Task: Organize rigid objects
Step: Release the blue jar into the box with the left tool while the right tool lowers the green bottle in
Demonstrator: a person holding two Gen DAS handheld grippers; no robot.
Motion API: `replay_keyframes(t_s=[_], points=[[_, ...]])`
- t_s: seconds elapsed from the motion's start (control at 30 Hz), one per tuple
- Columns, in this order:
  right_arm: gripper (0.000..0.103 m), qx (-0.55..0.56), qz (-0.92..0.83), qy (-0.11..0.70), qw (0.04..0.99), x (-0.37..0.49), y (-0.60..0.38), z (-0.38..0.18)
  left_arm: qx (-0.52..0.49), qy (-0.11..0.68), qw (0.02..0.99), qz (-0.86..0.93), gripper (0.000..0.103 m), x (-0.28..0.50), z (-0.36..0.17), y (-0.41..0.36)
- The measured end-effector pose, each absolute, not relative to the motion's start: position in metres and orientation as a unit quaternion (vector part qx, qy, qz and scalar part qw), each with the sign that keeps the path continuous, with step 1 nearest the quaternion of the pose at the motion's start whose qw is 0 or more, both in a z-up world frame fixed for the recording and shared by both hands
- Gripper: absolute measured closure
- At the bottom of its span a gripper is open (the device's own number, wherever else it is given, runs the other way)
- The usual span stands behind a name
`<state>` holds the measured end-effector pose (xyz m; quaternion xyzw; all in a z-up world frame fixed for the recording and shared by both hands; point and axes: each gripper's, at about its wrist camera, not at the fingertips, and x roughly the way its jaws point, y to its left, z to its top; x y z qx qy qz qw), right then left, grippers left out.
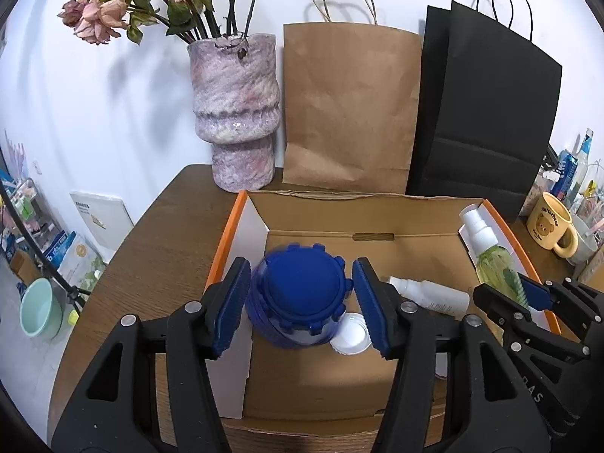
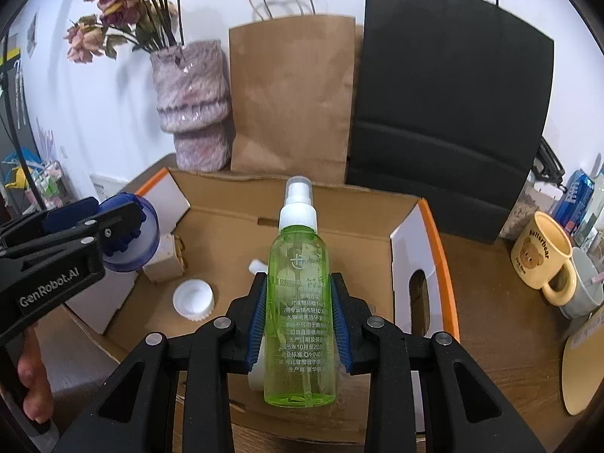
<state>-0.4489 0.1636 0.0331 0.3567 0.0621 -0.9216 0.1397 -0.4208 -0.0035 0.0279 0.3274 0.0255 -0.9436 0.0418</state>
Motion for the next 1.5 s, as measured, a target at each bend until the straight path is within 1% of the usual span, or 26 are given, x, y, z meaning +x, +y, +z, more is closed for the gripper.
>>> replay_keyframes(t_s=[0.03,0.07,0.1,0.13,0.17,0.2,0.23,0.27,1.03,1.27,1.5], points=[[0.068,0.359,-0.921,0.059,0.139,-0.45,0.165,0.032,0.329,0.024,0.045,-0.943,0.045,-0.421,0.027,-0.004],[0.068,0.365,-0.919,0.057,0.136,-0.452,0.167,0.031,0.329,0.026,0.05,-0.943,0.034,-0.422,0.027,-0.005],[0.067,0.369,-0.919,0.057,0.13,-0.453,0.169,0.029,0.326,0.027,0.053,-0.943,0.027,-0.421,0.027,-0.006],[0.066,0.369,-0.919,0.057,0.126,-0.454,0.171,0.029,0.324,0.026,0.058,-0.944,0.025,-0.421,0.027,-0.007],[0.059,0.37,-0.919,0.057,0.12,-0.455,0.174,0.029,0.324,0.027,0.059,-0.944,0.021,-0.421,0.027,-0.008],[0.052,0.371,-0.92,0.054,0.118,-0.456,0.177,0.03,0.324,0.03,0.059,-0.944,0.013,-0.421,0.028,-0.01],[0.028,0.37,-0.92,0.052,0.117,-0.456,0.178,0.031,0.322,0.035,0.061,-0.944,0.007,-0.42,0.028,-0.011],[0.009,0.368,-0.922,0.05,0.112,-0.456,0.181,0.032,0.319,0.038,0.065,-0.945,0.0,-0.419,0.029,-0.013],[0.009,0.354,-0.927,0.047,0.117,-0.449,0.181,0.04,0.315,0.049,0.071,-0.945,0.0,-0.417,0.034,-0.019],[0.009,0.345,-0.93,0.049,0.119,-0.441,0.182,0.045,0.311,0.056,0.071,-0.946,0.0,-0.409,0.038,-0.021],[0.009,0.33,-0.935,0.048,0.12,-0.428,0.185,0.053,0.297,0.047,0.068,-0.951,0.0,-0.396,0.043,-0.019]])
